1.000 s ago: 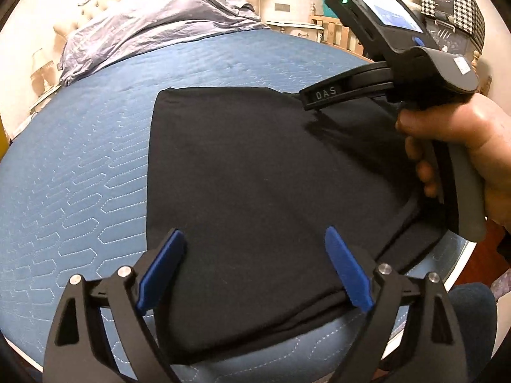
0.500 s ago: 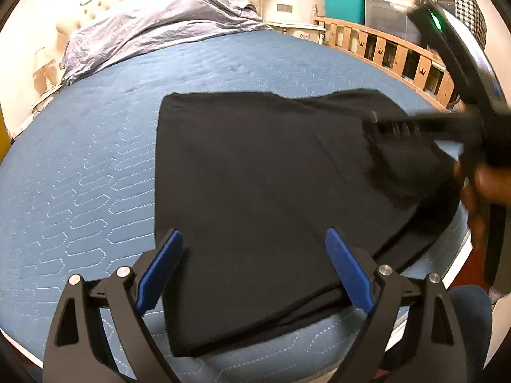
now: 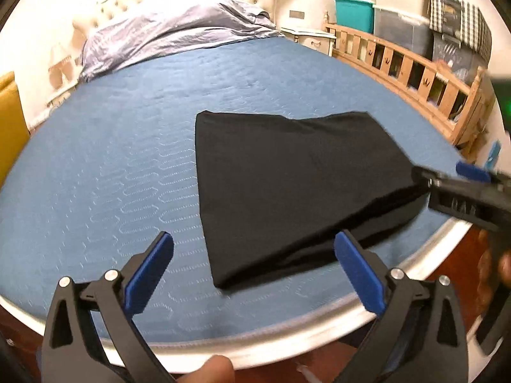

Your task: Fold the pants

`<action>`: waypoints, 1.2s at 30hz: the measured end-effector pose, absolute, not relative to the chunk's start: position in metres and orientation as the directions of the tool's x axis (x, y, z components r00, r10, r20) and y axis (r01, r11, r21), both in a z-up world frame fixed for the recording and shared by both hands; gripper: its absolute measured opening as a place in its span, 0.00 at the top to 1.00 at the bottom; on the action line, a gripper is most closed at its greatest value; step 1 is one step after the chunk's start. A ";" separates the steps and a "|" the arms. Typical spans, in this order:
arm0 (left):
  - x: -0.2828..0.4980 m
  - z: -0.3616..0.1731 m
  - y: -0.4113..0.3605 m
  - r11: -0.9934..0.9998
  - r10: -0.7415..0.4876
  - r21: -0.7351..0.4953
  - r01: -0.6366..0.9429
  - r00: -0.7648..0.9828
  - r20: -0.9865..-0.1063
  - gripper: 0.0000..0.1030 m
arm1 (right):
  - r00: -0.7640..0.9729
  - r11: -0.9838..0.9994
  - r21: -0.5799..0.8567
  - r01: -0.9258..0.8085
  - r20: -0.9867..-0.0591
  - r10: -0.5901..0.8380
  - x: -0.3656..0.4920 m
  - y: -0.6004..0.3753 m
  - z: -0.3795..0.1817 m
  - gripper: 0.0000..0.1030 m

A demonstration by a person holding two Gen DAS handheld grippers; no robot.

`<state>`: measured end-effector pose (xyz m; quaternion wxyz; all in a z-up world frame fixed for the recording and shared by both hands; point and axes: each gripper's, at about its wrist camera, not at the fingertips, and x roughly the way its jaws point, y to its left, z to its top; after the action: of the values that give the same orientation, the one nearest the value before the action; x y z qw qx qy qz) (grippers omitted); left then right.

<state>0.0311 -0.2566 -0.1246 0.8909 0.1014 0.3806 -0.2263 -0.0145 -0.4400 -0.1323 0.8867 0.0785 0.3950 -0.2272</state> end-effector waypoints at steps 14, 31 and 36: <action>0.026 -0.086 -0.240 0.894 -0.373 -0.129 0.429 0.555 -0.743 0.02 | 0.599 0.865 -0.047 0.500 -0.703 -0.384 -0.076 -0.416 -0.090 0.14; 0.031 -0.087 -0.247 0.893 -0.362 -0.113 0.435 0.547 -0.754 0.02 | 0.593 0.874 -0.042 0.484 -0.719 -0.362 -0.073 -0.418 -0.096 0.14; 0.032 -0.088 -0.249 0.893 -0.363 -0.116 0.435 0.544 -0.757 0.02 | 0.594 0.876 -0.038 0.480 -0.721 -0.356 -0.071 -0.418 -0.097 0.14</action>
<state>0.0323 -0.2488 -0.0880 0.8776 0.0428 0.4200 -0.2273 -0.0706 -0.4180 -0.0974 0.8891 0.0804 0.3844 -0.2351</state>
